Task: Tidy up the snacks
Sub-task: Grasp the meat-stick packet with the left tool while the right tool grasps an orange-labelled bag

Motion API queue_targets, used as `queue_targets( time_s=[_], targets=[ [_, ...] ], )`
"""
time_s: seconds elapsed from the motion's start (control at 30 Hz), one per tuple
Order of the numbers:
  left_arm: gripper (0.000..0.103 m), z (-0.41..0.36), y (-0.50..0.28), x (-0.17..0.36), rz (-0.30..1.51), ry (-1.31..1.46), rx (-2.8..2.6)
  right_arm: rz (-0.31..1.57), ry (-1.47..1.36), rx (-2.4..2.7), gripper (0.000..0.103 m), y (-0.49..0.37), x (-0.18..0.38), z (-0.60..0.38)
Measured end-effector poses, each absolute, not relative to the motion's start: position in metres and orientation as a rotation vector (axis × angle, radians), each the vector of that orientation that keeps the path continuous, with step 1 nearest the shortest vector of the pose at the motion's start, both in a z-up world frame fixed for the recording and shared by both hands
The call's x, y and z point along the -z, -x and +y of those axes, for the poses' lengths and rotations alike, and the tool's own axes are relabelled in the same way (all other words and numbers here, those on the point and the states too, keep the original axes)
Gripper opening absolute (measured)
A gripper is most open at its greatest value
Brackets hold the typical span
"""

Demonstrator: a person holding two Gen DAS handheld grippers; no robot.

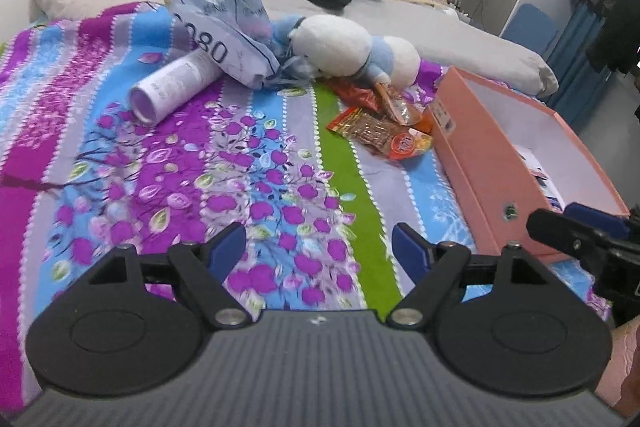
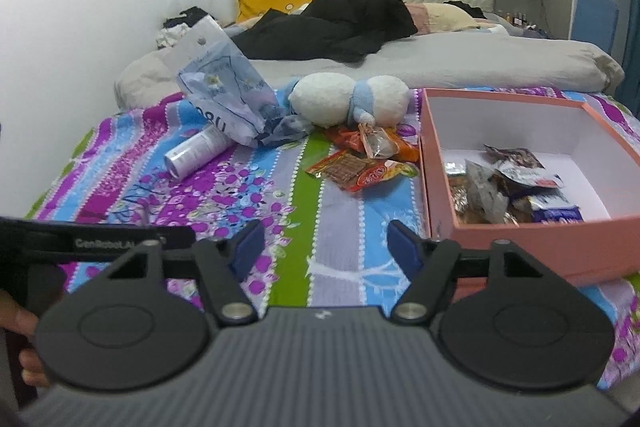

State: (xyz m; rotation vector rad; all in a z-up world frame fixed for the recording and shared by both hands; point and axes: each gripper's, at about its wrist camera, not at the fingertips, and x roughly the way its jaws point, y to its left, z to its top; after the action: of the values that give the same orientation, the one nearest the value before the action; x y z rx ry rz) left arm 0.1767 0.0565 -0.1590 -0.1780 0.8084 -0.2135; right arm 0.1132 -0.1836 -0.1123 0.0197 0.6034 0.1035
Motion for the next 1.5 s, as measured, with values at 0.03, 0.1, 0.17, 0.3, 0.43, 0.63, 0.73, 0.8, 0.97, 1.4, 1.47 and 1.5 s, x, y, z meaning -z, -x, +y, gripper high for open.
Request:
queue_targets(
  time_s=[0.03, 0.1, 0.17, 0.3, 0.43, 0.63, 0.73, 0.8, 0.97, 1.4, 1.47, 1.5],
  targets=[
    [0.083, 0.055, -0.186, 0.164, 0.808, 0.179, 0.222, 0.603, -0.012, -0.102, 0.064, -0.124, 0.117, -0.183],
    [0.084, 0.051, -0.209, 0.176, 0.806, 0.176, 0.241, 0.595, 0.007, -0.097, 0.063, -0.144, 0.125, -0.181],
    [0.083, 0.045, -0.234, 0.189, 0.812, 0.166, 0.26, 0.595, 0.021, -0.089, 0.06, -0.167, 0.134, -0.179],
    [0.084, 0.031, -0.285, 0.211, 0.809, 0.152, 0.328, 0.593, 0.019, -0.06, 0.056, -0.218, 0.152, -0.182],
    [0.084, 0.014, -0.333, 0.228, 0.788, 0.11, 0.405, 0.598, 0.033, -0.031, 0.052, -0.264, 0.169, -0.183],
    [0.089, -0.007, -0.387, 0.245, 0.763, 0.067, 0.501, 0.631, 0.025, -0.001, 0.048, -0.321, 0.187, -0.187],
    [0.096, -0.015, -0.408, 0.256, 0.756, 0.05, 0.522, 0.662, 0.006, 0.01, 0.048, -0.343, 0.195, -0.192],
    [0.096, -0.022, -0.421, 0.264, 0.773, 0.045, 0.561, 0.68, 0.0, 0.021, 0.048, -0.356, 0.199, -0.194],
    [0.099, -0.039, -0.438, 0.275, 0.752, -0.035, 0.618, 0.706, 0.054, 0.055, 0.049, -0.384, 0.207, -0.196],
    [0.069, -0.064, -0.443, 0.28, 0.779, -0.127, 0.636, 0.775, 0.107, 0.063, 0.036, -0.407, 0.22, -0.205],
    [0.061, -0.064, -0.441, 0.277, 0.791, -0.126, 0.636, 0.768, 0.092, 0.061, 0.03, -0.403, 0.215, -0.209],
    [0.06, -0.064, -0.44, 0.276, 0.797, -0.123, 0.631, 0.762, 0.095, 0.062, 0.026, -0.401, 0.212, -0.209]
  ],
)
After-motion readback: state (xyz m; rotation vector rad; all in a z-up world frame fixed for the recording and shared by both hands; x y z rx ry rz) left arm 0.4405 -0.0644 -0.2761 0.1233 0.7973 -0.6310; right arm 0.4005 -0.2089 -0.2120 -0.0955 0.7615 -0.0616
